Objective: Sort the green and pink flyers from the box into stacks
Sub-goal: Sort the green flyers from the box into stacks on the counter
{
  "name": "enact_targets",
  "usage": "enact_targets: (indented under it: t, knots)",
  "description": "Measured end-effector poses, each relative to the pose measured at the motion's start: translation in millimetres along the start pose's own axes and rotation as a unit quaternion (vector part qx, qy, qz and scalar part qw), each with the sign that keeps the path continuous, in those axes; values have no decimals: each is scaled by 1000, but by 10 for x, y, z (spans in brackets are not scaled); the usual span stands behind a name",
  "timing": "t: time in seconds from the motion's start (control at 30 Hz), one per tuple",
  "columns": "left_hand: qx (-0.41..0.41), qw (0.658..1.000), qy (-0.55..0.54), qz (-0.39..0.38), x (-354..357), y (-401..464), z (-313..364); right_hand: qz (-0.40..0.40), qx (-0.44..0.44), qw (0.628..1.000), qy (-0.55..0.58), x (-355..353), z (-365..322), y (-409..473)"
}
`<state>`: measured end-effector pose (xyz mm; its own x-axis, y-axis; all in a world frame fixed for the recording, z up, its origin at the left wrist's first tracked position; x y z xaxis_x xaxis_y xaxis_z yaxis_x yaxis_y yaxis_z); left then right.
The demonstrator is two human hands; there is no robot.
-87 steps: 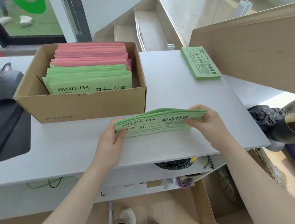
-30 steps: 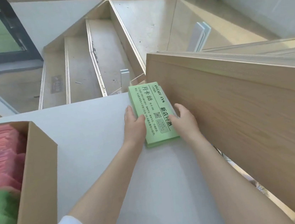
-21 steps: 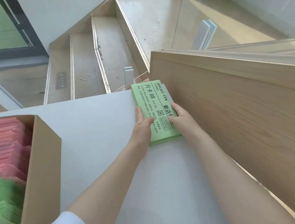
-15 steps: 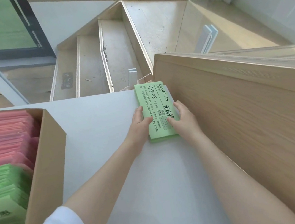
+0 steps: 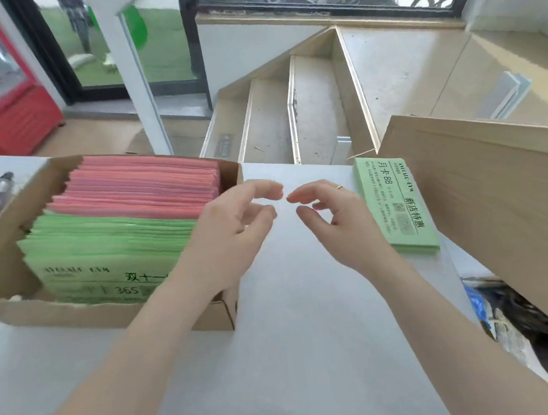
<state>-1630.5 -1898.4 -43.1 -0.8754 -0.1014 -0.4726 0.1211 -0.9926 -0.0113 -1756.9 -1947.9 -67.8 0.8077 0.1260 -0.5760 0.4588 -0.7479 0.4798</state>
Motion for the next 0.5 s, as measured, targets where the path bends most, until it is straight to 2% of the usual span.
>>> enact_targets:
  t: [0.2,0.33,0.5]
  knots:
    - [62,985,154,48,-1210,-114,-589,-61,-71,995,-35,741,-713,165]
    - [133,957,258,0,-1685,-58,-976,-78,-85,983,-140,1281,-1033,236]
    - [153,935,306,-90,-2076,-8,-1374,-130,-67,959,-244,1815,-1281,331]
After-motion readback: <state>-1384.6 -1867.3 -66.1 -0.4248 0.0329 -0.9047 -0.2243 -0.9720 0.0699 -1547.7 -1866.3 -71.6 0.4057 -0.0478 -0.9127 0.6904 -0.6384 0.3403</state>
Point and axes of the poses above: each hand's wrist, its own y-axis towards the middle knuckle, its own x-axis out of the palm, z = x × y, the point moved 9 cm from there along y, towards the middle knuckle, and after that the axes turned 14 degrees about -x, right-handed, at the moved point
